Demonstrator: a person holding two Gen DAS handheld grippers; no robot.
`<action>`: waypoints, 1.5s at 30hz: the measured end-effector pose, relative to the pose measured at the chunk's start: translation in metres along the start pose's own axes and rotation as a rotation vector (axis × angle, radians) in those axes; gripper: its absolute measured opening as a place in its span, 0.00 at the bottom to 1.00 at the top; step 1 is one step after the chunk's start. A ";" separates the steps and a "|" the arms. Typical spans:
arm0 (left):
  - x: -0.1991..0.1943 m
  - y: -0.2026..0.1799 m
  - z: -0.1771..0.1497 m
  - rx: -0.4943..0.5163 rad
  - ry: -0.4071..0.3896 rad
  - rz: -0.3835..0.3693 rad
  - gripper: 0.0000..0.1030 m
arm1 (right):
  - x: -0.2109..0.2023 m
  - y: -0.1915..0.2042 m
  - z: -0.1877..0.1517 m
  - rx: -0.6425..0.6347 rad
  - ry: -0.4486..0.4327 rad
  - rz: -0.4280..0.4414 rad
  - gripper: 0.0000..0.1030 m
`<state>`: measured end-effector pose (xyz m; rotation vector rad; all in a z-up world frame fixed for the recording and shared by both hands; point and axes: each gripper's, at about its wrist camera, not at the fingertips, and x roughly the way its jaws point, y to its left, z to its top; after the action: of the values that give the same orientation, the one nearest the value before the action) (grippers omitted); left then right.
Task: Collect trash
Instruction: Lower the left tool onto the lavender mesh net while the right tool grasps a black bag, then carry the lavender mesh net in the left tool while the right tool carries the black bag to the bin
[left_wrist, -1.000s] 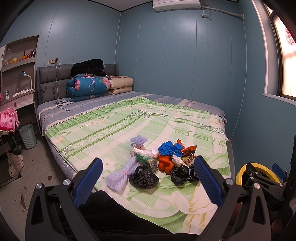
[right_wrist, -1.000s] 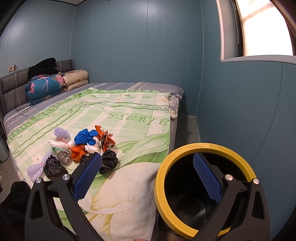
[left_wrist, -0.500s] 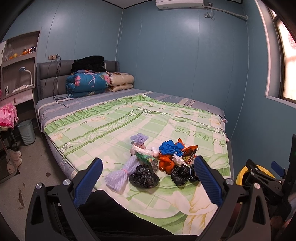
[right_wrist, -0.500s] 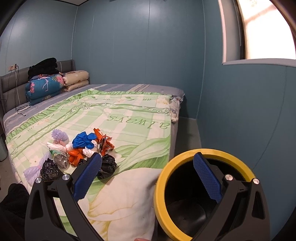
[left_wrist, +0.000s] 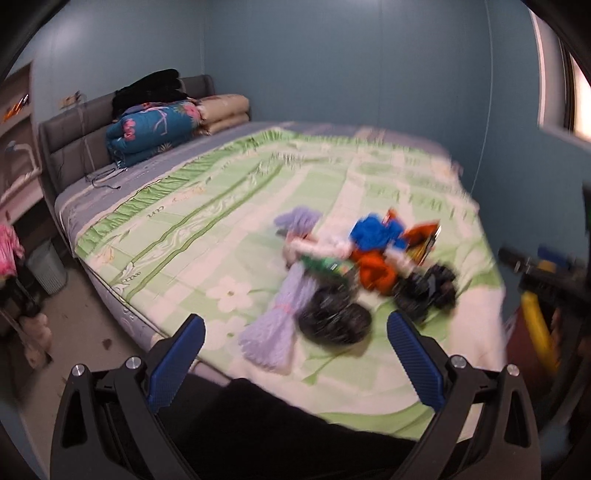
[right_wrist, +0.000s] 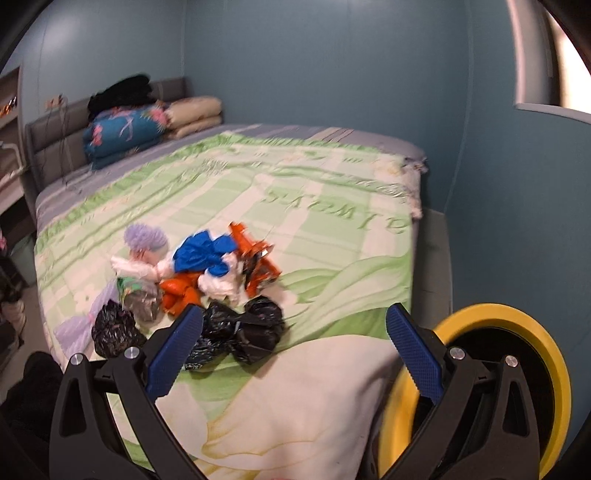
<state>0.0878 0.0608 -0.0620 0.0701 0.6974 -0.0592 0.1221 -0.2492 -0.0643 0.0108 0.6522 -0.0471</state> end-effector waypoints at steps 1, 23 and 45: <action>0.008 0.002 -0.001 0.022 0.022 0.004 0.92 | 0.004 0.002 -0.001 -0.009 0.012 0.004 0.92; 0.142 0.052 0.011 0.038 0.332 -0.076 0.92 | 0.107 0.014 -0.005 0.013 0.310 0.096 0.92; 0.171 0.037 0.000 0.003 0.413 -0.231 0.28 | 0.137 0.016 -0.019 0.134 0.454 0.177 0.32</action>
<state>0.2221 0.0926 -0.1703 0.0039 1.1163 -0.2727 0.2201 -0.2378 -0.1628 0.2136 1.0989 0.0857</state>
